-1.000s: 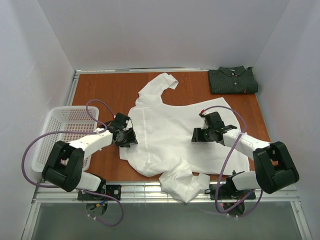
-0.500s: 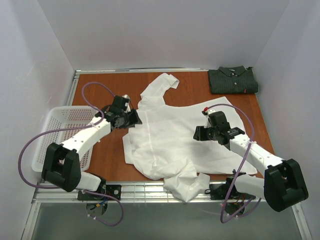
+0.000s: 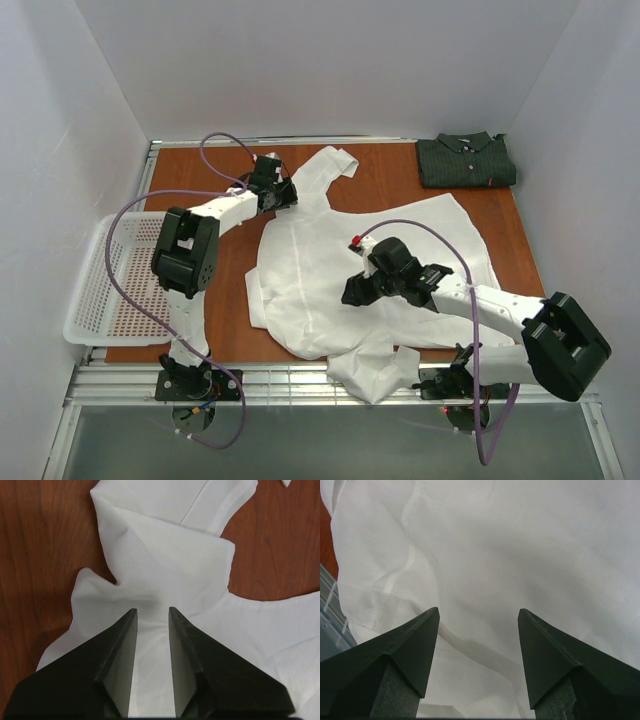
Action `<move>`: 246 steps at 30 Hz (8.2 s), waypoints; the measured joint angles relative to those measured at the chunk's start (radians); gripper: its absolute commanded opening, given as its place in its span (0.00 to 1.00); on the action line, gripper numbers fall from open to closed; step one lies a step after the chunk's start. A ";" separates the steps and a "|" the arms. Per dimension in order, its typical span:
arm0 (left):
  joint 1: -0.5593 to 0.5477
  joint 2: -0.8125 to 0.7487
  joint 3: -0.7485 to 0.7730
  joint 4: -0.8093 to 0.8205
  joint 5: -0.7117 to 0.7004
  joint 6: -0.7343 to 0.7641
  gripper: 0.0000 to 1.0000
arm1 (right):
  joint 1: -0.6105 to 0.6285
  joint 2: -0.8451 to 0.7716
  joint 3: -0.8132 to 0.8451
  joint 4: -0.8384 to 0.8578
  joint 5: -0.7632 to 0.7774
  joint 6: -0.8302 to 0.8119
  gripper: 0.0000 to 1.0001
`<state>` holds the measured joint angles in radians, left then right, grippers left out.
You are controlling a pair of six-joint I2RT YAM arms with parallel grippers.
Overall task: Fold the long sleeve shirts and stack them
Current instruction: Flatten the shirt out, then fold the shirt
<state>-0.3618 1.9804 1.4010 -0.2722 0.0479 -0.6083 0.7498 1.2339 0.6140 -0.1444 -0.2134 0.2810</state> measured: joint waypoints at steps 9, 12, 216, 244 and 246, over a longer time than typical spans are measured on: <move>0.000 0.151 0.089 0.035 -0.008 0.064 0.24 | 0.194 0.258 0.183 0.066 0.013 -0.046 0.59; 0.000 0.172 0.099 0.041 -0.011 0.080 0.24 | 0.225 0.335 0.234 0.090 0.005 -0.053 0.59; 0.108 -0.917 -0.929 -0.393 0.116 -0.298 0.45 | -0.681 -0.247 -0.027 -0.509 0.099 0.108 0.74; 0.014 -0.837 -0.899 -0.277 0.030 -0.335 0.00 | -0.809 -0.312 -0.161 -0.474 0.272 0.299 0.78; 0.014 -0.839 -0.899 -0.280 0.031 -0.326 0.00 | -0.809 -0.310 -0.178 -0.459 0.274 0.315 0.74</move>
<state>-0.3473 1.1416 0.5022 -0.5522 0.0788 -0.9340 -0.0589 0.9241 0.4362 -0.6033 0.0601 0.5957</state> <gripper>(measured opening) 0.008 0.780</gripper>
